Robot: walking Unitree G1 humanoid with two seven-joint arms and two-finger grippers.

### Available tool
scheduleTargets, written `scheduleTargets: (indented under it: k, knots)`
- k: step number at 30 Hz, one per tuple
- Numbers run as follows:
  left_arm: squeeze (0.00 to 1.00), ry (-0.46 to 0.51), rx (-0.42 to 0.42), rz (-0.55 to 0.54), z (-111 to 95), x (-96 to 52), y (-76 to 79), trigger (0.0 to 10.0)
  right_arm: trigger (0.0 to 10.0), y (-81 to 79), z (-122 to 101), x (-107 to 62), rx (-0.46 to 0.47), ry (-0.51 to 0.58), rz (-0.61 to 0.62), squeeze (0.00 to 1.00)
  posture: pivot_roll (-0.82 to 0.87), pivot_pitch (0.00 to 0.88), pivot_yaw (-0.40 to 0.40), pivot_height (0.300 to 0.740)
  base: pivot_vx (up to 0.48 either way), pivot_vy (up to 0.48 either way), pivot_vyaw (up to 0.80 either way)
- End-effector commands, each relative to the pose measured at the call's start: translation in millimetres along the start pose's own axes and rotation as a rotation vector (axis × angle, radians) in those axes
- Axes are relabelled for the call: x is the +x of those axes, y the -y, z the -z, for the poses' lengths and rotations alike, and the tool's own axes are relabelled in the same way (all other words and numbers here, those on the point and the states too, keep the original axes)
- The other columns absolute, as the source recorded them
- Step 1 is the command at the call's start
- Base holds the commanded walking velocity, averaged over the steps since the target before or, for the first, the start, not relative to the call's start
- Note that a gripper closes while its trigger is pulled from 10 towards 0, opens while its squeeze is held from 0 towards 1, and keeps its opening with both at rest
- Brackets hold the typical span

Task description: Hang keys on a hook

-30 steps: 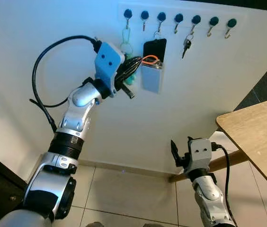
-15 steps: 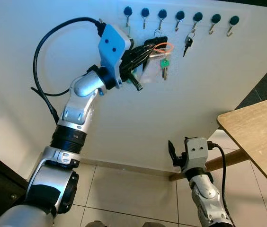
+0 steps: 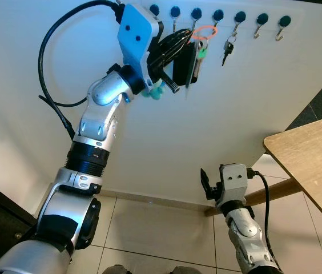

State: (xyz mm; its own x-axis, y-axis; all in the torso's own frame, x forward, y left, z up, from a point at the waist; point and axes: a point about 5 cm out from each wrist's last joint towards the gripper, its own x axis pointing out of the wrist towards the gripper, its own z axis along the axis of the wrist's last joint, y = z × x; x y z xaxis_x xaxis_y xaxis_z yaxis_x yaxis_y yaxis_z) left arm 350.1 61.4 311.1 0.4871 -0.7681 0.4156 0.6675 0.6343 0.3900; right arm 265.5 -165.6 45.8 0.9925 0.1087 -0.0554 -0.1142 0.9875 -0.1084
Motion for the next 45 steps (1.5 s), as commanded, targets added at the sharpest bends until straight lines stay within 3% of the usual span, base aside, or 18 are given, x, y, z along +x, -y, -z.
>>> scheduleTargets:
  k: [1, 13, 20, 36, 45]
  knots:
    - [0.0, -0.009, 0.013, -0.005, 1, 6.4, 1.0, 10.0, 10.0, -0.3, -1, 1.0, -0.003, -0.006, 0.001, 0.0, 0.03, 0.102, -0.024, 0.74, 0.0, 0.0, 0.0]
    - [0.0, -0.048, 0.006, -0.014, 9, 19.8, -0.1, 10.0, 10.0, -1.6, -6, 4.4, -0.003, 0.006, 0.005, 0.0, 0.02, 0.107, -0.014, 0.74, 0.0, 0.0, 0.0]
    - [0.0, -0.048, -0.012, -0.105, 10, 24.2, -13.2, 10.0, 10.0, -0.8, -9, 5.5, 0.0, 0.018, 0.012, 0.0, 0.01, 0.108, -0.008, 0.74, 0.0, 0.0, 0.0]
    - [0.0, -0.026, -0.002, -0.219, 10, 16.0, -31.6, 10.0, 10.0, 0.4, -9, 5.9, -0.004, 0.014, 0.013, 0.0, 0.02, 0.107, -0.012, 0.74, 0.0, 0.0, 0.0]
    - [0.0, -0.094, -0.003, -0.215, 24, 8.8, -31.9, 10.0, 10.0, -1.8, -7, 5.5, -0.011, 0.007, -0.001, 0.0, 0.02, 0.106, -0.014, 0.74, 0.0, 0.0, 0.0]
